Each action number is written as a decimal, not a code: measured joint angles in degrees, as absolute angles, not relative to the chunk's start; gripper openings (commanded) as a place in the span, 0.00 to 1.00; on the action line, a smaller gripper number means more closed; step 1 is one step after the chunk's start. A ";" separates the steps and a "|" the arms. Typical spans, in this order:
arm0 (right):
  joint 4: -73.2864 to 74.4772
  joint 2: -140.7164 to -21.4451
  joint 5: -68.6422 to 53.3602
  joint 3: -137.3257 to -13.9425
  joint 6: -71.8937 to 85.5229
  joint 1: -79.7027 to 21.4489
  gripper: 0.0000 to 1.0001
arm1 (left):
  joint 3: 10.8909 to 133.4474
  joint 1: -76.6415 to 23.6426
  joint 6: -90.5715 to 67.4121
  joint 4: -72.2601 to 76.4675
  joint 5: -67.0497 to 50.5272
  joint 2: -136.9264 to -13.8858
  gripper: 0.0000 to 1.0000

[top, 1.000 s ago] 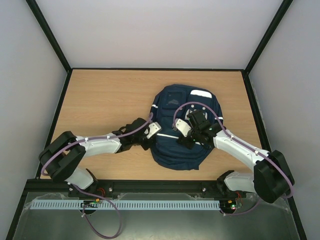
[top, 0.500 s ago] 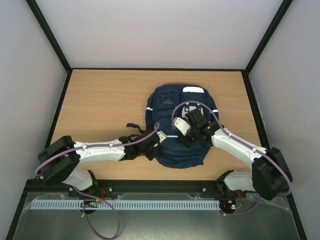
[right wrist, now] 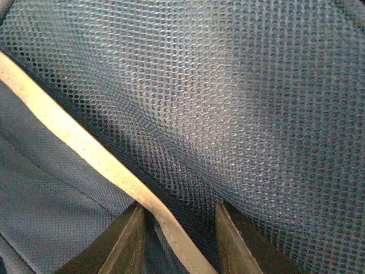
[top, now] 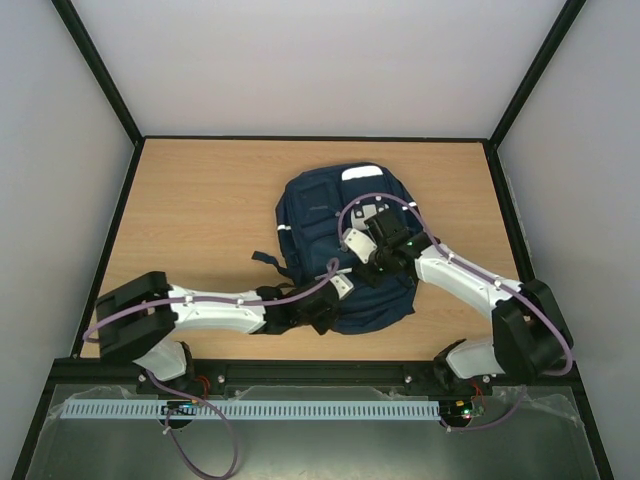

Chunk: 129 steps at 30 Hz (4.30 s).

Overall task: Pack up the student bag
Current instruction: Zip the student bag at the center of the board.

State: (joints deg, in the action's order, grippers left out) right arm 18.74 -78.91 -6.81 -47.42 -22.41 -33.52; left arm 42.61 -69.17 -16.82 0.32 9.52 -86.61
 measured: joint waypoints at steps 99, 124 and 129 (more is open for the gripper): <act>34.13 -59.13 -21.80 -40.71 -49.54 -14.52 0.43 | 29.89 -57.21 -47.86 6.57 -0.99 -66.70 0.70; 23.55 -63.33 -14.41 -34.30 -50.92 -21.58 0.28 | 32.84 -60.47 -54.11 16.01 -1.06 -77.30 0.61; 21.93 -63.33 -14.24 -33.67 -49.98 -21.87 0.13 | 33.06 -60.49 -54.41 16.40 -1.06 -78.24 0.61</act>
State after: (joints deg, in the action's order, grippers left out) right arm 21.93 -63.33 -14.24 -33.67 -49.98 -21.87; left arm 33.06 -60.49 -54.41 16.40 -1.06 -78.24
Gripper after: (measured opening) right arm 0.201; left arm 0.609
